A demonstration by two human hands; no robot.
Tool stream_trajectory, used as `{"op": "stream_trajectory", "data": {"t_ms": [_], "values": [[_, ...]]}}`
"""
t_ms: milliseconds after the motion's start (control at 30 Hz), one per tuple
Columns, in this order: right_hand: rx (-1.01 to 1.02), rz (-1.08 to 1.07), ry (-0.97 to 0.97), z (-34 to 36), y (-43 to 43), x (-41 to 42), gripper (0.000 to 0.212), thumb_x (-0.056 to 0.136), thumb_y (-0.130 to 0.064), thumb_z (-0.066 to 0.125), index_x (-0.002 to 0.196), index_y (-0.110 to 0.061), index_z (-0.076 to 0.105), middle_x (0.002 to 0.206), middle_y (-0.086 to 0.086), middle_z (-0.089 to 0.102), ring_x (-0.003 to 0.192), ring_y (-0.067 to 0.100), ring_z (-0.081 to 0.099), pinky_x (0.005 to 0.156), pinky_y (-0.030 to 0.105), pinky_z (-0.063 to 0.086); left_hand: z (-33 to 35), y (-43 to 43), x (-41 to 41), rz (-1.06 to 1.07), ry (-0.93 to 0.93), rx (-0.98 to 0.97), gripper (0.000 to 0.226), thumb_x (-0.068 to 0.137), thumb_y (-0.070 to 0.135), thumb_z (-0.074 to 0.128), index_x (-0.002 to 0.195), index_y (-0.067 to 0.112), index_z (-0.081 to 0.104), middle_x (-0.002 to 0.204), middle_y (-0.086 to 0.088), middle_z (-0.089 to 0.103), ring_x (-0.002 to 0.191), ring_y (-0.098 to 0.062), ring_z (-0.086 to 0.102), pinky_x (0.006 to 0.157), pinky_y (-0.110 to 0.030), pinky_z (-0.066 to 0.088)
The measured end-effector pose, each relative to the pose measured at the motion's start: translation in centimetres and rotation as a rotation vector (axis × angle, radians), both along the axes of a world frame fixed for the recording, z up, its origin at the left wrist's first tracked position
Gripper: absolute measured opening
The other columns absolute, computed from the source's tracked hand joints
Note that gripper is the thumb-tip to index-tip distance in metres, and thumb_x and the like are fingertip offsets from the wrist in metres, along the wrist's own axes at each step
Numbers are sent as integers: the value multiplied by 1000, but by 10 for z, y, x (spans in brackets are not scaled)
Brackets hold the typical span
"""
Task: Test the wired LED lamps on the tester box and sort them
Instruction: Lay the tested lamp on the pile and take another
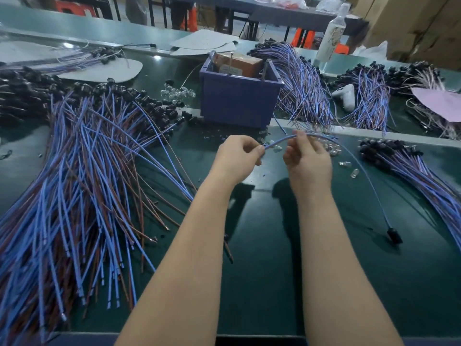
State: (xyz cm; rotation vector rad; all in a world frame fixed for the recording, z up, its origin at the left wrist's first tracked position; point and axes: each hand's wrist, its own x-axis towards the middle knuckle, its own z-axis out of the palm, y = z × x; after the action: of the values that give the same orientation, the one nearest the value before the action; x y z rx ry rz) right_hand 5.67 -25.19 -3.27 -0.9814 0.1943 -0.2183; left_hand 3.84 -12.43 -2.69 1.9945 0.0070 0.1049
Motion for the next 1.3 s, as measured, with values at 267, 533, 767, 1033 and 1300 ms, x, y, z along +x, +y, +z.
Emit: {"op": "stream_trajectory", "data": {"t_ms": [267,533,767,1033,1300], "values": [[-101,-59,34,-12,1,9,21,97,-10,49,77,-10,54,60,-1,57,46,2,52,52,13,49,-17,9,5,112,80,-90,23,91,18,60,68,19,62,60,6,65,51,-3,57,68,-25,53],[-90,-133,48,-15,2,10,23,98,-10,47,76,-10,54,65,1,56,48,2,52,53,14,49,-17,4,6,130,100,-176,27,93,20,58,67,16,63,59,5,67,51,-3,58,72,-28,54],[75,-215,39,-7,-9,8,25,99,-8,46,74,-9,49,46,-6,59,42,2,56,50,15,51,-15,19,5,403,0,-132,18,91,8,52,84,12,68,80,1,71,69,-9,65,58,-19,52],[350,106,33,8,16,-4,19,92,-1,55,74,-3,60,56,4,67,51,8,65,52,15,54,-6,-9,0,33,-52,-216,22,97,24,51,111,12,63,104,-3,65,96,-14,59,73,-11,47],[-254,405,148,18,34,-18,28,96,-24,51,76,-8,62,55,-1,49,45,8,39,39,14,33,4,-6,1,287,-172,-689,20,96,9,48,79,14,57,78,0,64,72,-12,61,74,-30,51]]}}
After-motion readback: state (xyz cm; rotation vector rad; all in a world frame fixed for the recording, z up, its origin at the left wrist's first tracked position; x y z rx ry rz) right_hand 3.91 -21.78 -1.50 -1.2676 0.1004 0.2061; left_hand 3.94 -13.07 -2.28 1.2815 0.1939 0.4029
